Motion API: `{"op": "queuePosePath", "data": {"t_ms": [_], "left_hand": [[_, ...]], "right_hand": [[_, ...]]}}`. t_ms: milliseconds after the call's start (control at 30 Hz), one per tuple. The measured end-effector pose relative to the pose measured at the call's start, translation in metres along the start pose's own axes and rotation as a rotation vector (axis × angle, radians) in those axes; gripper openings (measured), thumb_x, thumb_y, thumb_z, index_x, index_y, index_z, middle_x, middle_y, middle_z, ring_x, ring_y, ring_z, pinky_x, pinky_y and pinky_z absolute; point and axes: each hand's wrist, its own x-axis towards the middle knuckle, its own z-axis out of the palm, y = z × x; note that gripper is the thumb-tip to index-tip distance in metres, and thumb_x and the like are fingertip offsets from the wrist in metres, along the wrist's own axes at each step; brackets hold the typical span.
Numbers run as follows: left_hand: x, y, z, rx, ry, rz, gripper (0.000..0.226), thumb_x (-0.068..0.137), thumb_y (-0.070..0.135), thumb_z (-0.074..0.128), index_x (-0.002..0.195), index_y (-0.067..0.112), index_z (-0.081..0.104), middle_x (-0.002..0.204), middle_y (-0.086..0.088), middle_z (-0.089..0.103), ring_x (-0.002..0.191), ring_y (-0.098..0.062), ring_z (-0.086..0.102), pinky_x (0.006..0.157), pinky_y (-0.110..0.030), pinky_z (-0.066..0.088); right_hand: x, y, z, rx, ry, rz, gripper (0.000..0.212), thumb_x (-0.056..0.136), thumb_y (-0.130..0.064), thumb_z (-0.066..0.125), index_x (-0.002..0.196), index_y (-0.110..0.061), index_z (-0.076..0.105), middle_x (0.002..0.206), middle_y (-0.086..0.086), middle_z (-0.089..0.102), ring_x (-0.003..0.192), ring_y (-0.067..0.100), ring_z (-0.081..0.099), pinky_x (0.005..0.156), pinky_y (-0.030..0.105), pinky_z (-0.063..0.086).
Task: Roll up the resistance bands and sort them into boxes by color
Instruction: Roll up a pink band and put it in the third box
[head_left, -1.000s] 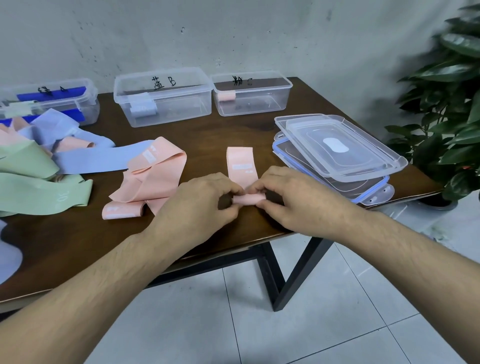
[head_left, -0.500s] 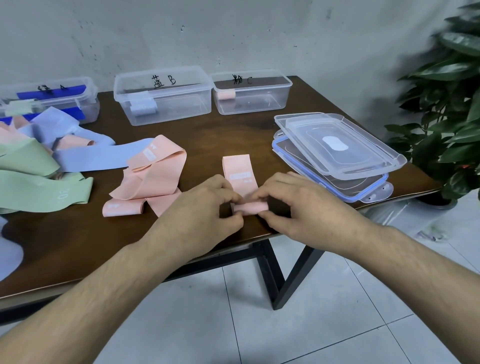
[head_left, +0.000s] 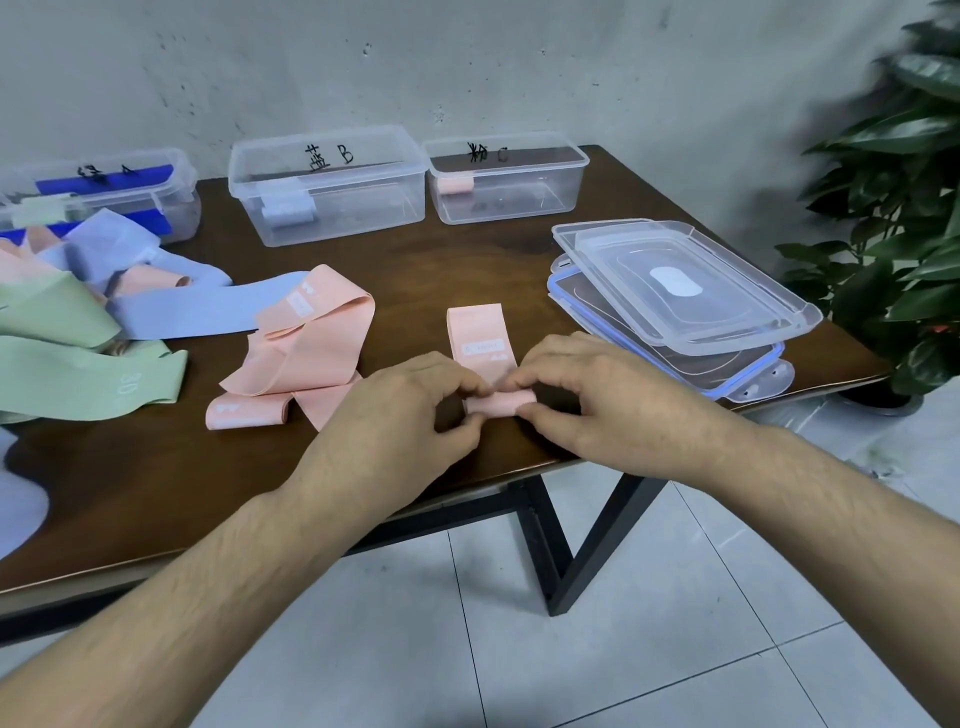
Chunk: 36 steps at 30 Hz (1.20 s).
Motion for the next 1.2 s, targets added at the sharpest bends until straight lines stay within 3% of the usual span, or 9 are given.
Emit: {"op": "queuePosePath", "data": {"t_ms": [167, 333, 533, 733, 967, 1200], "left_hand": [[0.003, -0.003, 0.001, 0.000, 0.002, -0.019, 0.021, 0.091, 0.027, 0.065, 0.111, 0.028, 0.072, 0.095, 0.022, 0.054, 0.076, 0.023, 0.044, 0.065, 0.000, 0.034], [0.001, -0.003, 0.001, 0.055, -0.030, 0.011, 0.027, 0.094, 0.031, 0.060, 0.121, 0.032, 0.065, 0.116, 0.018, 0.057, 0.077, 0.012, 0.047, 0.065, -0.002, 0.035], [0.005, -0.005, 0.002, 0.073, -0.058, -0.009, 0.029, 0.096, 0.029, 0.058, 0.124, 0.034, 0.063, 0.120, 0.019, 0.057, 0.075, 0.011, 0.045, 0.067, 0.000, 0.034], [0.012, -0.008, 0.002, 0.052, -0.073, -0.036, 0.031, 0.097, 0.029, 0.056, 0.127, 0.034, 0.062, 0.120, 0.019, 0.058, 0.077, 0.004, 0.048, 0.071, -0.008, 0.034], [0.010, -0.007, 0.001, 0.059, -0.028, -0.006, 0.031, 0.096, 0.029, 0.059, 0.127, 0.033, 0.061, 0.121, 0.019, 0.051, 0.080, 0.008, 0.047, 0.065, -0.004, 0.036], [0.015, -0.012, 0.000, 0.070, -0.005, -0.013, 0.028, 0.095, 0.026, 0.061, 0.122, 0.033, 0.067, 0.117, 0.019, 0.057, 0.078, 0.013, 0.047, 0.071, 0.002, 0.033]], "right_hand": [[-0.003, 0.002, 0.004, 0.050, 0.057, -0.011, 0.026, 0.092, -0.022, 0.067, 0.118, -0.028, 0.066, 0.111, -0.017, 0.057, 0.108, 0.007, 0.054, 0.096, 0.030, 0.045], [0.003, 0.004, 0.005, 0.062, 0.038, 0.001, 0.022, 0.095, -0.023, 0.064, 0.116, -0.026, 0.068, 0.109, -0.016, 0.058, 0.107, 0.007, 0.054, 0.097, 0.032, 0.045], [0.006, 0.002, 0.002, 0.067, -0.002, 0.045, 0.025, 0.099, -0.027, 0.058, 0.122, -0.029, 0.066, 0.110, -0.023, 0.048, 0.105, -0.001, 0.049, 0.089, 0.012, 0.037], [0.006, 0.002, 0.003, 0.045, 0.046, 0.018, 0.027, 0.095, -0.025, 0.065, 0.122, -0.027, 0.065, 0.114, -0.017, 0.052, 0.108, 0.003, 0.053, 0.094, 0.021, 0.044], [0.014, 0.003, 0.001, 0.056, 0.026, 0.052, 0.022, 0.096, -0.024, 0.062, 0.117, -0.027, 0.066, 0.115, -0.015, 0.057, 0.107, 0.004, 0.055, 0.097, 0.028, 0.046], [0.021, 0.006, -0.001, 0.033, 0.017, 0.081, 0.025, 0.098, -0.031, 0.060, 0.122, -0.030, 0.068, 0.114, -0.018, 0.060, 0.108, 0.002, 0.054, 0.099, 0.028, 0.045]]}}
